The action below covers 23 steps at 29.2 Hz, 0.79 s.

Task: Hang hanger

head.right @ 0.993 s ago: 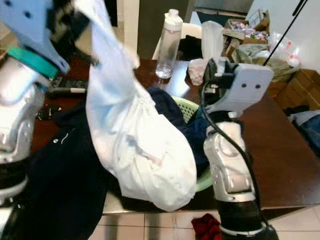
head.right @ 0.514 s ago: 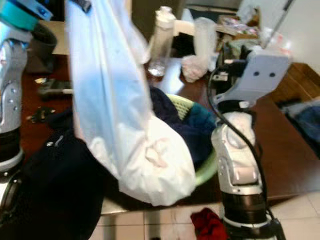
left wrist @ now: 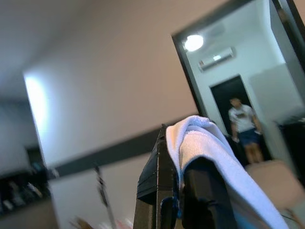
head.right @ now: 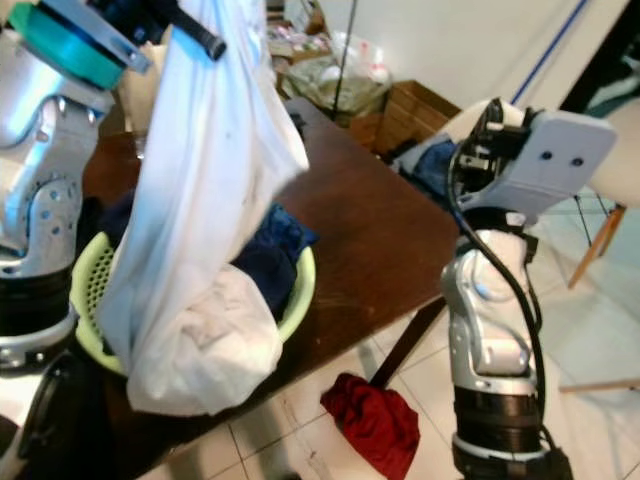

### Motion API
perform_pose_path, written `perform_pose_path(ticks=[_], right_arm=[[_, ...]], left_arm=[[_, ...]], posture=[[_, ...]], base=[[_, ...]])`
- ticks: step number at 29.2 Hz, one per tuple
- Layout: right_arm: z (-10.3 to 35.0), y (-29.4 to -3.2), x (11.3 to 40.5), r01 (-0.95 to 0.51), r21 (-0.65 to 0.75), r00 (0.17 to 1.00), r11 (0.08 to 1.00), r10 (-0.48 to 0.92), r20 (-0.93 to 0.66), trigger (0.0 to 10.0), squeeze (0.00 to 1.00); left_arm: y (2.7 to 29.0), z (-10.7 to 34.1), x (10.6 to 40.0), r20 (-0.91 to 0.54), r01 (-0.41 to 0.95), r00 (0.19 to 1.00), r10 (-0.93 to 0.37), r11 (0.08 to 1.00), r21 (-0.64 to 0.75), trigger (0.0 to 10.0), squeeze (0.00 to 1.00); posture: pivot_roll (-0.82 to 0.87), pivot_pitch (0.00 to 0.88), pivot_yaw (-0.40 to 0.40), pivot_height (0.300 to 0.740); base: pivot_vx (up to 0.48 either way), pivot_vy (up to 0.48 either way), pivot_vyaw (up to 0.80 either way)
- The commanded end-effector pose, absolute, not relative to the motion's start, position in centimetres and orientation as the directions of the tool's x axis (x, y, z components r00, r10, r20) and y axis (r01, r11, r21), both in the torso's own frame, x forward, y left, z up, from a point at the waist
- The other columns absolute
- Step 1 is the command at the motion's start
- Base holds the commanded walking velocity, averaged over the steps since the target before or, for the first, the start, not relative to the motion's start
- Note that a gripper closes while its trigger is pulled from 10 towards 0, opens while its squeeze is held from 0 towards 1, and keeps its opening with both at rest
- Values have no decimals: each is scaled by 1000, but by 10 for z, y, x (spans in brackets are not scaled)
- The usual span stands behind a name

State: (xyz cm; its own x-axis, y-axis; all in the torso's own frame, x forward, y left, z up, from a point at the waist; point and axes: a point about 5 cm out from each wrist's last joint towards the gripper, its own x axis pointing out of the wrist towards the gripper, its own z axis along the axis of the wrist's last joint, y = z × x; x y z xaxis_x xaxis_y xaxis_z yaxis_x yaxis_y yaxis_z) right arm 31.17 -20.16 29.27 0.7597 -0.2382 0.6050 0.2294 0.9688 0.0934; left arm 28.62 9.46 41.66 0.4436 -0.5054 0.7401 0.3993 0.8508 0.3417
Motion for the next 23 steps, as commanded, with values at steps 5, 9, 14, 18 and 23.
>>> perform_pose_path(ticks=[5, 9, 14, 18, 23], right_arm=[[288, -204, 312, 247, 83, 771, 965, -248, 587, 10000, 0], [286, -203, 313, 248, 83, 775, 965, -249, 581, 10000, 0], [288, -202, 313, 247, 83, 772, 966, -248, 585, 10000, 0], [292, -202, 314, 248, 83, 763, 965, -247, 597, 10000, 0], [291, -203, 313, 252, 83, 763, 964, -251, 596, 10000, 0]], left_arm=[[84, 404, 282, 702, 452, 487, -519, 838, 306, 10000, 0], [82, 401, 279, 698, 446, 484, -528, 835, 322, 10000, 0], [83, 409, 276, 710, 390, 459, -534, 839, 379, 10000, 0], [83, 409, 276, 694, 383, 462, -552, 830, 405, 10000, 0], [87, 411, 278, 692, 393, 471, -547, 832, 391, 10000, 0]], posture=[[69, 40, 21, 740], [74, 40, 19, 740], [76, 37, 20, 740], [72, 36, 23, 740], [73, 37, 24, 740]], base=[[0, 0, -800], [0, 0, -800], [0, 0, -800], [0, 0, -800], [0, 0, -800]])
